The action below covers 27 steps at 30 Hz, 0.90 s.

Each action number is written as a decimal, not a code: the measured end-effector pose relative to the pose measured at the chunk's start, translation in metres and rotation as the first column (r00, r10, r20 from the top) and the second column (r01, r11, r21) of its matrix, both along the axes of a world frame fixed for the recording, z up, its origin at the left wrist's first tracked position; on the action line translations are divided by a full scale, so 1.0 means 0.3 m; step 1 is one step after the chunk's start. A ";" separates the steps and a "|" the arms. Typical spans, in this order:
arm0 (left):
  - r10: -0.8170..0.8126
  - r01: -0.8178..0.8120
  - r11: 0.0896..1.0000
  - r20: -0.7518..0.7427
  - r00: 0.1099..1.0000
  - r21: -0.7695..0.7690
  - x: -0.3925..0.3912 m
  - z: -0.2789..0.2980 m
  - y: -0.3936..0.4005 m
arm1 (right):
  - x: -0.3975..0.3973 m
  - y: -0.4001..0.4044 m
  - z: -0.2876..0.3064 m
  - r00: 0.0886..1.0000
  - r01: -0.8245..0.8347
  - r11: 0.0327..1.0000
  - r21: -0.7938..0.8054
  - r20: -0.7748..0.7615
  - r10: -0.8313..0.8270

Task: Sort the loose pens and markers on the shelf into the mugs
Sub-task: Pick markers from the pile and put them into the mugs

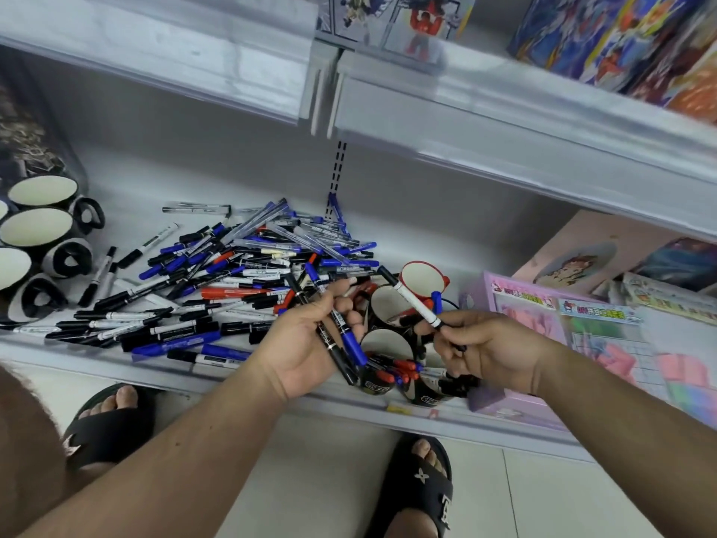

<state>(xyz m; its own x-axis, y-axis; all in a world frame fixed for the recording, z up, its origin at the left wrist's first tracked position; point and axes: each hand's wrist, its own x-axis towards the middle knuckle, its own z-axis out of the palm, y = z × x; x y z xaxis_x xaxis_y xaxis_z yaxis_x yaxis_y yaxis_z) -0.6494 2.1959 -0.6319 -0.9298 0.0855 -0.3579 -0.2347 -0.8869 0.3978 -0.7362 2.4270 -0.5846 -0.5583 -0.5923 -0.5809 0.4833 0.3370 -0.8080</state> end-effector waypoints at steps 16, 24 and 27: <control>0.014 -0.010 0.998 0.053 0.999 -0.067 -0.002 -0.019 0.043 | -0.097 0.190 -0.065 0.537 0.035 0.416 0.909 -0.368 0.759; 0.036 -0.029 0.996 0.078 0.996 -0.090 0.002 -0.019 0.051 | -0.050 0.167 -0.227 0.552 0.108 0.460 0.882 -0.437 0.710; 0.036 -0.029 0.996 0.080 0.996 -0.089 0.002 -0.026 0.051 | -0.049 0.158 -0.253 0.544 0.176 0.538 0.824 -0.537 0.645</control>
<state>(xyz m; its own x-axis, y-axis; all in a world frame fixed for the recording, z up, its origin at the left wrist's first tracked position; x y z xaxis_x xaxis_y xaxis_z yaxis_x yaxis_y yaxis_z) -0.6487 2.2111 -0.6397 -0.8992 0.0205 -0.4371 -0.2408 -0.8573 0.4551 -0.7510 2.4743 -0.6606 -0.8846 -0.3631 -0.2927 -0.3407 0.9317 -0.1263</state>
